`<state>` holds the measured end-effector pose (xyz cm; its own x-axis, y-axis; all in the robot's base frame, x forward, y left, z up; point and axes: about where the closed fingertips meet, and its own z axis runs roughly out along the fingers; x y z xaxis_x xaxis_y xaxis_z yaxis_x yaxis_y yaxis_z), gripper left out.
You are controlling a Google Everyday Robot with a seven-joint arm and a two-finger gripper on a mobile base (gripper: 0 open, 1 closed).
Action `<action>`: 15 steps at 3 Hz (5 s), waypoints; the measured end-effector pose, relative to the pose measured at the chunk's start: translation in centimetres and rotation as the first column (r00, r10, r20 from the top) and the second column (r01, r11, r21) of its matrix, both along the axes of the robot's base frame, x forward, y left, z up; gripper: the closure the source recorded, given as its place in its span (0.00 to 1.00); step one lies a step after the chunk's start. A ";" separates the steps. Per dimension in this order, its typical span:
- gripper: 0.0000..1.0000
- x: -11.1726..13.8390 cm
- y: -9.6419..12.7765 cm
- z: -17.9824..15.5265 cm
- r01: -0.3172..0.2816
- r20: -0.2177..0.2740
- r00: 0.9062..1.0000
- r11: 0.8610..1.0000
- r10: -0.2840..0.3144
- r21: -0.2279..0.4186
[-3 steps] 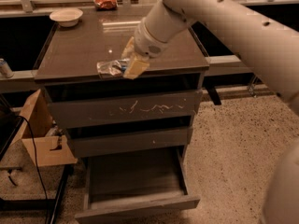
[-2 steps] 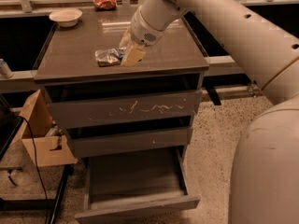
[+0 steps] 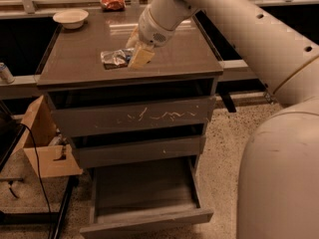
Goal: Pick redbull can from bottom drawer and place on counter
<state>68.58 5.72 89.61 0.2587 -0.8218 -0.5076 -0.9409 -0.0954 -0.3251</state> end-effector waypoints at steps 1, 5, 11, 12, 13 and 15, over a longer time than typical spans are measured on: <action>1.00 3.1 1.4 0.1 -0.027 0.017 1.000 1.000 0.027 0.008; 1.00 4.6 1.7 -2.2 0.006 -0.066 0.998 0.997 -0.001 0.076; 1.00 4.5 -1.3 2.7 0.098 0.132 0.978 0.916 -0.160 0.388; 1.00 5.6 -1.6 1.9 0.104 0.124 0.979 0.923 -0.160 0.371; 1.00 6.5 -1.8 0.9 0.119 0.102 0.981 0.921 -0.168 0.371; 1.00 7.1 -2.3 -0.7 0.152 0.032 0.982 0.881 -0.185 0.447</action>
Offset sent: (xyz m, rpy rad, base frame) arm 0.0461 0.0143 0.0087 0.0174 -0.0270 0.0262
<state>75.65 3.45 88.94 0.1855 -0.5518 -0.8131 -0.9025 0.2315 -0.3631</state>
